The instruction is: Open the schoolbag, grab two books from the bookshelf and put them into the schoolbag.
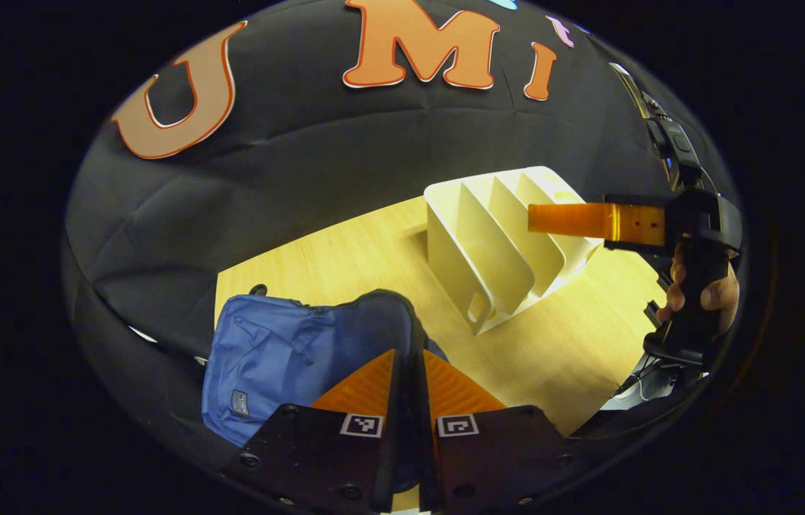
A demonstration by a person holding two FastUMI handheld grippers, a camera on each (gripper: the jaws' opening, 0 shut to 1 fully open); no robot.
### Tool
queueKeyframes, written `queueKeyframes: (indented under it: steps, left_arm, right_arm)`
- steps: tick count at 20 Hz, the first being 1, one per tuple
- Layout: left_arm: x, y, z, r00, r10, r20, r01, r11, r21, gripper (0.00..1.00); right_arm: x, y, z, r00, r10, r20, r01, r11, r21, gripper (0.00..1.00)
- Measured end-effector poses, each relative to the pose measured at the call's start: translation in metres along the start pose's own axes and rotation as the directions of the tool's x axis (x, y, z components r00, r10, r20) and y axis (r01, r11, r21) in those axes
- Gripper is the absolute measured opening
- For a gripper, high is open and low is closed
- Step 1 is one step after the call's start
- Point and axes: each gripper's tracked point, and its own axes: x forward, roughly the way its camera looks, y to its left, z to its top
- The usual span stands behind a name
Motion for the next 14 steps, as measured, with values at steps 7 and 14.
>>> queueKeyframes:
  steps: [7,14]
  left_arm:
    - [0.003,-0.050,0.044,0.996,0.016,0.093,-0.016,1.000,-0.001,0.39]
    - [-0.007,-0.109,0.111,0.959,0.049,0.280,-0.045,0.999,-0.020,0.94]
  right_arm:
    - [-0.031,-0.067,0.068,0.986,-0.074,0.151,0.092,0.989,-0.115,0.49]
    - [-0.057,-0.109,0.122,0.959,-0.072,0.275,0.133,0.968,-0.213,0.70]
